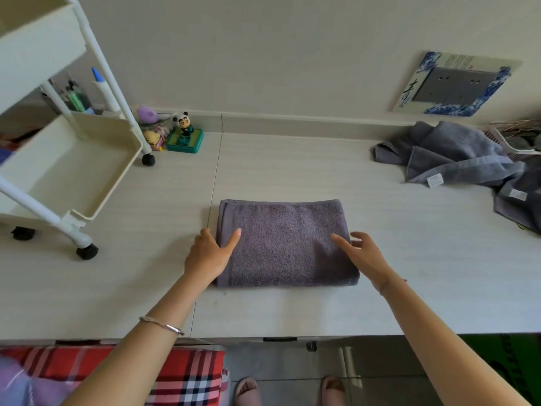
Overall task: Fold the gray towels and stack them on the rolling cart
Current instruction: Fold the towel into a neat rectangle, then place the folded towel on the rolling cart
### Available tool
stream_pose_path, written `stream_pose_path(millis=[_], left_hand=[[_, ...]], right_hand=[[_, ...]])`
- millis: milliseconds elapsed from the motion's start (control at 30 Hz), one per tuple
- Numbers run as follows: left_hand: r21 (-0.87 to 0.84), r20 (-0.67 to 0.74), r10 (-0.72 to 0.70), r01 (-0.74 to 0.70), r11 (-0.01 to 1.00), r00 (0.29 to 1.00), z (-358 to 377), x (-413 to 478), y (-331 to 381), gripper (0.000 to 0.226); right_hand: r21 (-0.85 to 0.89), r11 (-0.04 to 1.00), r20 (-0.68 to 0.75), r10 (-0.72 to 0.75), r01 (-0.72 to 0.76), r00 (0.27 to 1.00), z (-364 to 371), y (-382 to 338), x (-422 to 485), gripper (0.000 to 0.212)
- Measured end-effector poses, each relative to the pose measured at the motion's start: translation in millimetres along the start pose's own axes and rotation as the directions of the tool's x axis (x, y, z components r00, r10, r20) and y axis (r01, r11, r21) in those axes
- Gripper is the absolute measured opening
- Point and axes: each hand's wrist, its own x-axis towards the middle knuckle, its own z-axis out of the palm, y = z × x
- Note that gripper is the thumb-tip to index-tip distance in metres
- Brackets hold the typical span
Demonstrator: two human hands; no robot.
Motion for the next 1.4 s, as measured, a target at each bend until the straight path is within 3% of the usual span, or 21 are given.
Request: stream_pose_path(millis=[133, 200, 300, 433, 600, 767, 867, 967, 1067, 1100, 1200, 1300, 1400], left_hand=[[0.021, 0.168, -0.081, 0.079, 0.997, 0.982, -10, 3, -2, 0.102], [0.036, 0.210, -0.080, 0.074, 0.997, 0.974, -14, 0, 2, 0.099], [-0.135, 0.287, -0.107, 0.151, 0.979, 0.952, -19, -1, 3, 0.087], [-0.422, 0.408, -0.067, 0.253, 0.871, 0.911, -40, -4, 3, 0.107], [-0.581, 0.471, 0.056, 0.262, 0.771, 0.881, -84, -23, 22, 0.044], [-0.712, 0.329, 0.138, 0.149, 0.687, 0.934, -151, -46, 40, 0.025], [-0.763, 0.212, 0.193, 0.039, 0.646, 0.958, -194, -63, 47, 0.053], [-0.789, 0.099, 0.205, -0.049, 0.613, 0.974, -235, -81, 50, 0.063], [-0.807, -0.005, 0.189, -0.116, 0.579, 0.982, -271, -94, 50, 0.094], [-0.820, -0.037, 0.190, -0.139, 0.556, 0.981, -280, -99, 52, 0.091], [-0.869, -0.162, 0.134, -0.206, 0.450, 0.978, -309, -109, 60, 0.052], [-0.848, -0.286, 0.087, -0.294, 0.442, 0.954, -331, -110, 69, 0.055], [-0.810, -0.381, 0.025, -0.347, 0.472, 0.924, -349, -105, 76, 0.056]], right_hand=[[-0.222, 0.974, 0.063, 0.048, -0.033, 0.997, -3, -3, 4, 0.066], [-0.240, 0.969, 0.102, 0.087, -0.060, 0.991, -5, -5, 2, 0.061], [-0.094, 0.986, 0.218, 0.156, -0.139, 0.963, -7, -2, -5, 0.062], [0.164, 0.971, 0.389, 0.100, -0.176, 0.916, -17, -20, -26, 0.059], [0.325, 0.940, 0.450, -0.057, -0.104, 0.891, -31, -72, -35, 0.056], [0.381, 0.923, 0.437, -0.227, 0.050, 0.870, -32, -149, -44, 0.051], [0.424, 0.896, 0.472, -0.339, 0.128, 0.814, -26, -195, -43, 0.048], [0.433, 0.881, 0.520, -0.418, 0.192, 0.745, -14, -246, -42, 0.050], [0.441, 0.864, 0.573, -0.480, 0.244, 0.664, 2, -301, -40, 0.045], [0.447, 0.858, 0.590, -0.495, 0.253, 0.637, 7, -318, -40, 0.044], [0.479, 0.828, 0.634, -0.556, 0.292, 0.537, 27, -372, -40, 0.048], [0.472, 0.792, 0.674, -0.608, 0.388, 0.420, 47, -419, -38, 0.069], [0.446, 0.741, 0.698, -0.639, 0.501, 0.324, 74, -460, -34, 0.053]])
